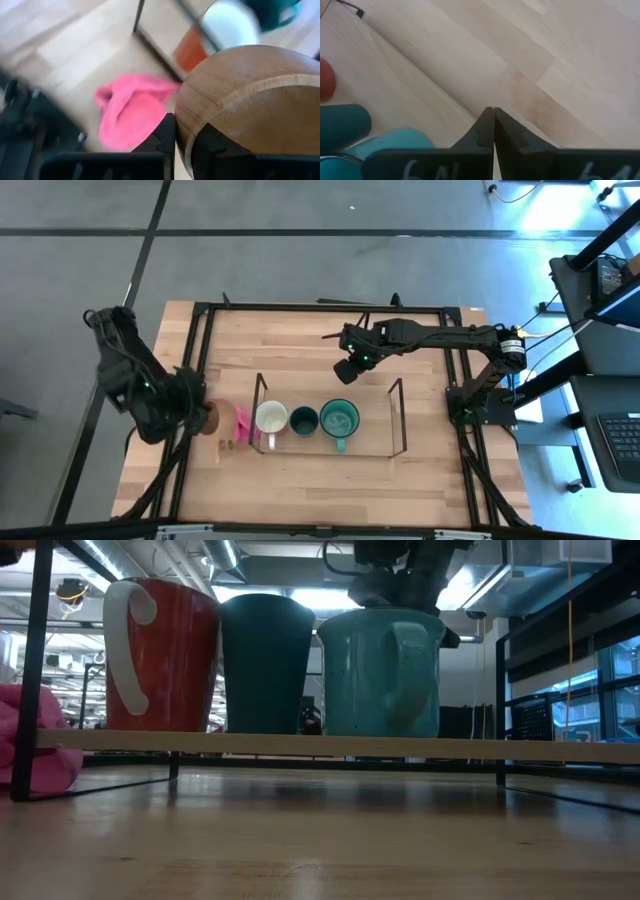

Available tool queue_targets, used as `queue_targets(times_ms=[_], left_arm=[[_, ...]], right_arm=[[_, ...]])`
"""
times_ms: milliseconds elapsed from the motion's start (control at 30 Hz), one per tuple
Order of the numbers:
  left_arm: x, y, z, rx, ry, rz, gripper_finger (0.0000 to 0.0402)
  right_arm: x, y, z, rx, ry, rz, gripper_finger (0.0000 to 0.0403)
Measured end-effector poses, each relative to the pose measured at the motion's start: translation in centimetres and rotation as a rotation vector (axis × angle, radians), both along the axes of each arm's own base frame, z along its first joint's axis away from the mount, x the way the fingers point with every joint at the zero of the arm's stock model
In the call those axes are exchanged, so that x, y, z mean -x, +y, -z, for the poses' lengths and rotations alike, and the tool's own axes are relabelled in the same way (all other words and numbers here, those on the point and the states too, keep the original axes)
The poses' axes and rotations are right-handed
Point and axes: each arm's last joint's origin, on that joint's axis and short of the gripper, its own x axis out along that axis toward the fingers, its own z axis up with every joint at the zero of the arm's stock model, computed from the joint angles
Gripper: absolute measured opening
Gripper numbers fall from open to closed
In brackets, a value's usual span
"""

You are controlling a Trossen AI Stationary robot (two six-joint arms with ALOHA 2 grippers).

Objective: Stack small to large cups/mugs on shelf
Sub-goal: Put the wooden mug on the shelf

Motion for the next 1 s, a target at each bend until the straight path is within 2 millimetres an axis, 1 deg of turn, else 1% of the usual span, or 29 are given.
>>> queue_targets(times_ms=[67,200,333,600,733,833,900,1000], left_arm=[[0.1,0.7,-0.6,-0.032,-0.071,-0.006,0.0022],[0.5,2.8,-1.6,-0.125,-0.245,-0.071,0.0022],[0.9,4.6,-2.2,-0.204,-0.333,-0.137,0.0022],[0.7,6.8,-2.4,-0.354,-0.278,-0.209,0.0022],[0.5,7.9,-2.5,-0.430,-0.237,-0.273,0.0022],[-0.3,8.2,-2.9,-0.458,-0.260,-0.273,0.0022],[-1.1,8.3,-3.4,-0.462,-0.302,-0.240,0.0022],[-2.9,8.3,-4.2,-0.478,-0.355,-0.183,0.0022]], right_arm=[[0.0,0.0,0.0,0.005,-0.001,0.002,0.0006],[-0.3,-0.1,-0.1,0.010,-0.034,0.003,0.0006],[-0.9,-0.3,-0.4,0.022,-0.100,0.007,0.0006],[-2.4,-1.3,-1.5,0.058,-0.301,0.027,0.0006],[-3.4,-1.5,-2.9,0.104,-0.478,0.004,0.0006],[-3.9,-1.5,-4.6,0.162,-0.626,-0.045,0.0006],[-4.2,-1.3,-5.6,0.198,-0.711,-0.069,0.0006],[-4.2,-1.0,-6.8,0.238,-0.793,-0.101,0.0006]])
